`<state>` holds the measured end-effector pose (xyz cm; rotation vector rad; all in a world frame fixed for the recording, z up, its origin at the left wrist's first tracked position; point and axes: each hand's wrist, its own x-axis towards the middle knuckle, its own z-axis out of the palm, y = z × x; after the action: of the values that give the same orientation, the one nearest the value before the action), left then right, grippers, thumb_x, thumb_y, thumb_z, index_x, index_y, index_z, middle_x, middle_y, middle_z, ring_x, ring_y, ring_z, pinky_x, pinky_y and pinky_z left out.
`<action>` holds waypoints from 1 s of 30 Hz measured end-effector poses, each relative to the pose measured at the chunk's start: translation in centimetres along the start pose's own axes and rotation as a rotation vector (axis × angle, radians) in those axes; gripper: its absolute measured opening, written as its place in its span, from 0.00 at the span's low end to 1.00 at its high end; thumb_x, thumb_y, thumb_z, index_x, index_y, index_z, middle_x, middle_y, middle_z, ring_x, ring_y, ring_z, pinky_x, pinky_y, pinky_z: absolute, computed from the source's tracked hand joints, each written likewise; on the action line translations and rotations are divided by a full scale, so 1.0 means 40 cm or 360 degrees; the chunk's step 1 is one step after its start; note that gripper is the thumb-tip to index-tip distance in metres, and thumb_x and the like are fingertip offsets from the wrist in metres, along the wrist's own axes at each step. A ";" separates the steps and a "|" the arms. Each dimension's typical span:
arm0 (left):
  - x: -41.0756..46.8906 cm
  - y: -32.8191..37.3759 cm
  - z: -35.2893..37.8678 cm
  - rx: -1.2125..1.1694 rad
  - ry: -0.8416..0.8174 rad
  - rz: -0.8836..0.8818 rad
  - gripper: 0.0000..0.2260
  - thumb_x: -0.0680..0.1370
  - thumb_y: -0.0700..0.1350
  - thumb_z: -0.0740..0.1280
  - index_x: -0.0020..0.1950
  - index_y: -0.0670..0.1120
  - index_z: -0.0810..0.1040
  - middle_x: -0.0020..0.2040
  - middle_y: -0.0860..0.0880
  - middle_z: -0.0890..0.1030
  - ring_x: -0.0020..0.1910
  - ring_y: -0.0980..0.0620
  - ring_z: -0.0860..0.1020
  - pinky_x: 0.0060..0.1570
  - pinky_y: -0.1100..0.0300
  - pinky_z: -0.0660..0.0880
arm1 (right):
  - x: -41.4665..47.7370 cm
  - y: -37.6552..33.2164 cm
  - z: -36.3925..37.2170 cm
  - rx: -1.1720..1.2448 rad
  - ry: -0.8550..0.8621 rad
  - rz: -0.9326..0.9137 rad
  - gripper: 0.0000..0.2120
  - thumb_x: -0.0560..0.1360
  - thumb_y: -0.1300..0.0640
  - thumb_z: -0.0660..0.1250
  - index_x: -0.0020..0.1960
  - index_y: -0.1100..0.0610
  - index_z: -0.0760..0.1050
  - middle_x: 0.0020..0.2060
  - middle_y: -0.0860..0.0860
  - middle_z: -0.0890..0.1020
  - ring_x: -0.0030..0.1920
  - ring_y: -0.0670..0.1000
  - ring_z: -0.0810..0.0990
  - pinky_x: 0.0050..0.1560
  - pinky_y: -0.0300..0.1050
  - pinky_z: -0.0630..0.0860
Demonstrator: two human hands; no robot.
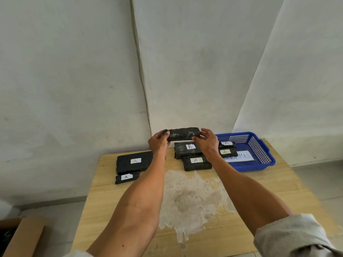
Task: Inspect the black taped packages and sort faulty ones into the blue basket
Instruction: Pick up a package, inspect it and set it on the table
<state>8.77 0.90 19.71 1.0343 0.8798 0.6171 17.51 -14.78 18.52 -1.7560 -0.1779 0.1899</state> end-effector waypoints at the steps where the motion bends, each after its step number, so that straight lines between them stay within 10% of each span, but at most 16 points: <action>1: 0.004 -0.005 0.001 0.0013 -0.0035 0.0032 0.16 0.75 0.36 0.74 0.62 0.42 0.81 0.54 0.45 0.82 0.53 0.48 0.82 0.44 0.59 0.82 | 0.005 0.002 0.003 0.0015 0.0006 0.0050 0.21 0.71 0.56 0.78 0.63 0.55 0.79 0.51 0.47 0.84 0.51 0.49 0.84 0.57 0.47 0.81; 10: 0.018 -0.027 -0.001 -0.0265 -0.0037 -0.0068 0.07 0.73 0.32 0.74 0.42 0.43 0.82 0.50 0.42 0.84 0.55 0.43 0.82 0.44 0.58 0.82 | 0.016 -0.017 0.009 0.0315 0.0195 0.0367 0.05 0.73 0.54 0.76 0.46 0.53 0.82 0.45 0.55 0.85 0.42 0.53 0.87 0.47 0.45 0.84; 21: 0.032 -0.040 -0.016 -0.0234 -0.0181 -0.0034 0.16 0.72 0.25 0.71 0.51 0.42 0.75 0.56 0.38 0.82 0.49 0.45 0.84 0.44 0.53 0.83 | 0.041 -0.014 0.014 0.0161 0.0382 0.0421 0.10 0.68 0.51 0.81 0.41 0.54 0.81 0.43 0.55 0.84 0.43 0.55 0.86 0.39 0.50 0.85; 30: 0.033 -0.025 -0.006 -0.0259 -0.0012 -0.0046 0.06 0.74 0.33 0.73 0.47 0.43 0.83 0.51 0.40 0.84 0.52 0.43 0.84 0.40 0.58 0.83 | 0.010 -0.013 0.006 0.0170 0.0040 0.0310 0.16 0.69 0.58 0.79 0.55 0.59 0.81 0.46 0.53 0.85 0.45 0.52 0.86 0.42 0.39 0.83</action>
<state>9.29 1.66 18.31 0.8750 0.8227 0.6492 17.84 -14.37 18.97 -1.6674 0.0218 0.3125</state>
